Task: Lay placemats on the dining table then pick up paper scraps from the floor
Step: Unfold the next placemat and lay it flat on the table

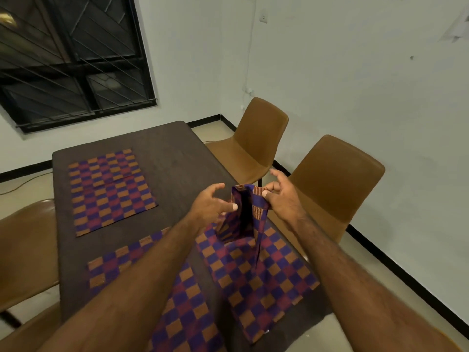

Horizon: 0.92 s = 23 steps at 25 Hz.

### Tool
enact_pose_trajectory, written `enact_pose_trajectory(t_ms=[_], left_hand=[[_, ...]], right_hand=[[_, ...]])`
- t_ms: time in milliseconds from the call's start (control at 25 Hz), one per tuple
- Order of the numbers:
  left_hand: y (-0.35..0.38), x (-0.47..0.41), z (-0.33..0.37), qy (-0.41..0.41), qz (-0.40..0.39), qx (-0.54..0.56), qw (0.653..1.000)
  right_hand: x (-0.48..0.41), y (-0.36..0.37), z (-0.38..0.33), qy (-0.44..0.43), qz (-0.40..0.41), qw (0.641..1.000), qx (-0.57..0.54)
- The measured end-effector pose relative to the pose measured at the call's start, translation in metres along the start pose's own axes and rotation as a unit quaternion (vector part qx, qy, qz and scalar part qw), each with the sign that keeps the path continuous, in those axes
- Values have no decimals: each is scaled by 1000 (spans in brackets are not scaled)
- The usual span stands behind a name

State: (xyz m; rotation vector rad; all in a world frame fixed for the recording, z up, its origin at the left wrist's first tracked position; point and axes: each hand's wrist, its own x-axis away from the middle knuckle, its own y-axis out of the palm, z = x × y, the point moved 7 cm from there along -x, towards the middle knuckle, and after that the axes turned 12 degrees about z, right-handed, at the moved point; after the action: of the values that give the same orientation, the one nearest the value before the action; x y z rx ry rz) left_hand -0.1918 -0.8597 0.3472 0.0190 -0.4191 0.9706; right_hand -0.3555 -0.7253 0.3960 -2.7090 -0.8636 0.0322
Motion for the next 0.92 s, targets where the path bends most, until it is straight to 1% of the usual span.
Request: enact_pose_trajectory(t_ms=[80,160,280,360,480,560,640,760,840,920], left_hand=[[1,-9,-23,-2,10,-60,998],[-5,-19,-44,1,40,-115,993],[-28,-34,-54,-28,66,-121,990],[-39,-50,-49,-28,67,-137,988],[-39,-82,-47,-15,40,-209,977],[-34,-106,-59,-12,31,-261,965],[-31,-125,-73,-12,48,-306,951],[-30,-145,-97,0,85,-367,926],[-25,-151,-112,26,91,-404,910],[-15,-148,-122,72,81,-451,886]], right_hand=[[-15,10,10,16,-8,1000,-6],[-34,14,25,37,-11,999,-4],[-69,8,46,57,-31,997,43],[-91,5,55,70,-62,993,76],[-124,15,68,77,-116,982,130],[-148,34,83,37,-143,970,192],[-166,57,105,-4,-151,957,248],[-175,83,136,-20,-150,951,270],[-171,93,150,-49,-149,946,283],[-167,99,165,-104,-149,929,323]])
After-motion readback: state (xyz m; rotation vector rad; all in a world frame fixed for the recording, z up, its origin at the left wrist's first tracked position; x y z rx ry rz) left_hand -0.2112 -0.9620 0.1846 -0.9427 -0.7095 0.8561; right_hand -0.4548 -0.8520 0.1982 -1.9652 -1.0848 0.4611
